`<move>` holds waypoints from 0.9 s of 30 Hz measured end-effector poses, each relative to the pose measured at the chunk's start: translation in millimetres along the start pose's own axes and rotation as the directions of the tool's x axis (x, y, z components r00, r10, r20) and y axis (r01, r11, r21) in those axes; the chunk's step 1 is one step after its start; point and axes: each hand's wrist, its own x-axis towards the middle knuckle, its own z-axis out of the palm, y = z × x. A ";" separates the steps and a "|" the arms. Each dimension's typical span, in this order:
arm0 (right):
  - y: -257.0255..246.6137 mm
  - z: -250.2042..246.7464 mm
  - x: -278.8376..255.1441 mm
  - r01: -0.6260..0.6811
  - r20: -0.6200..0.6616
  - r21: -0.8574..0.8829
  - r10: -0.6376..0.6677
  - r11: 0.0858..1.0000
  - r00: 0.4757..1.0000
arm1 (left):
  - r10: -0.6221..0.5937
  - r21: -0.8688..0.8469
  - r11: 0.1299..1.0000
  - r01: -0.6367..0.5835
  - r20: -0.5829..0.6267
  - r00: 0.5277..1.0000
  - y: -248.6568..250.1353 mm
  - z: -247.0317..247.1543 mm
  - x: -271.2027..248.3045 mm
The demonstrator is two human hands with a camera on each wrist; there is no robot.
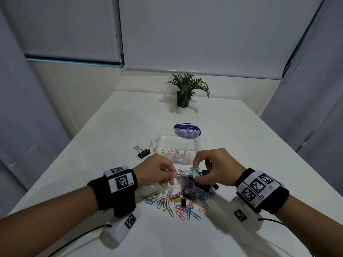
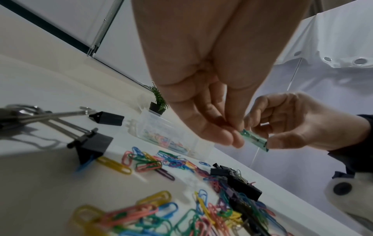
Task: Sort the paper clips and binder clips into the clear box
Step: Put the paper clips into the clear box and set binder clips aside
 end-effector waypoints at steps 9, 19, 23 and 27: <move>2.9 2.0 3.8 -0.029 0.000 0.004 0.029 1.000 1.000 | 0.105 0.094 0.991 -0.097 -0.087 0.991 6.4 3.2 7.2; 23.7 10.9 4.1 -0.114 0.087 -0.041 0.117 0.993 0.989 | 0.081 -0.150 0.980 -0.127 -0.283 0.956 11.3 -8.6 21.3; 41.0 8.7 7.1 -0.169 0.044 -0.152 0.178 0.974 0.983 | 0.051 -0.162 0.981 -0.106 -0.309 0.950 12.9 -19.8 39.6; 62.3 7.7 8.8 -0.336 0.014 -0.225 0.348 0.915 0.937 | 0.021 -0.118 0.991 -0.068 -0.361 0.932 12.5 -31.9 68.8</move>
